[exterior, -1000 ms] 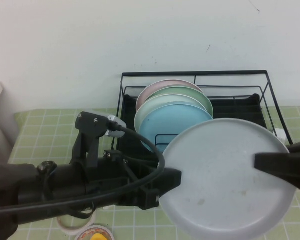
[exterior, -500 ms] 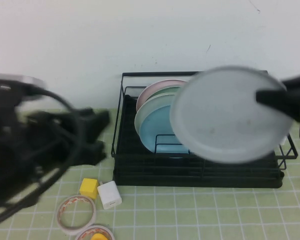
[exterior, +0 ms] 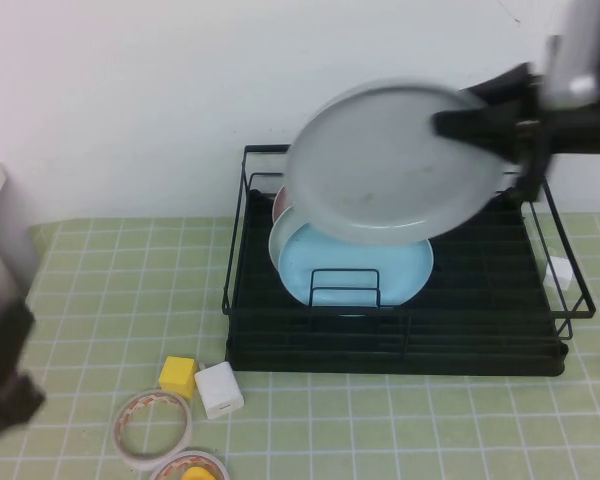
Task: Place plate on rack
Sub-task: Place the plate on the rack
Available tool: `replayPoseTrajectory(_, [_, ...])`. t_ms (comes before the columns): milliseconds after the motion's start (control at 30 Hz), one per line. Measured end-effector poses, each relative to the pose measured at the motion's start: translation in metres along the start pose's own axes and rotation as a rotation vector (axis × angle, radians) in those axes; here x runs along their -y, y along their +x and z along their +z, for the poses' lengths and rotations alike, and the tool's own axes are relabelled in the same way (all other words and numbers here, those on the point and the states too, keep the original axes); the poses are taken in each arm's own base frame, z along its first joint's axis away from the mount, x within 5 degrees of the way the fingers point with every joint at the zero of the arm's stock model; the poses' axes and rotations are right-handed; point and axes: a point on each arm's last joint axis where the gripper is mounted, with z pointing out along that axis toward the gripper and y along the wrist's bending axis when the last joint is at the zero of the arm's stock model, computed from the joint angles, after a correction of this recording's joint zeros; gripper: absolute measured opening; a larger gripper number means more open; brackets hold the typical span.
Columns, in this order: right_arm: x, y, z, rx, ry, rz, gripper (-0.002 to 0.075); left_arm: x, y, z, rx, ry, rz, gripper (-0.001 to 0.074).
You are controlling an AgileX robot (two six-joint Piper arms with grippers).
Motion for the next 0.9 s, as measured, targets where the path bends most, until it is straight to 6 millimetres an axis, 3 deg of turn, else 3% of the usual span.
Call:
replayPoseTrajectory(200, [0.003,0.020,0.044,-0.155,0.060,-0.091,0.0120,-0.001,0.037,-0.015,-0.111,0.192,-0.136,0.0000])
replayPoseTrajectory(433, [0.005,0.069,0.067,-0.246,0.034,-0.126,0.0120,0.017,0.068,-0.030,-0.321,0.510,-0.153,0.0000])
replayPoseTrajectory(700, [-0.004,0.094,0.082,-0.248,-0.045,-0.126,0.0120,0.019,0.075,-0.033,-0.365,0.562,-0.142,-0.0001])
replayPoseTrajectory(900, [-0.005,0.097,0.083,-0.251,-0.053,-0.129,0.0119,0.019,0.076,-0.033,-0.367,0.566,-0.139,-0.0001])
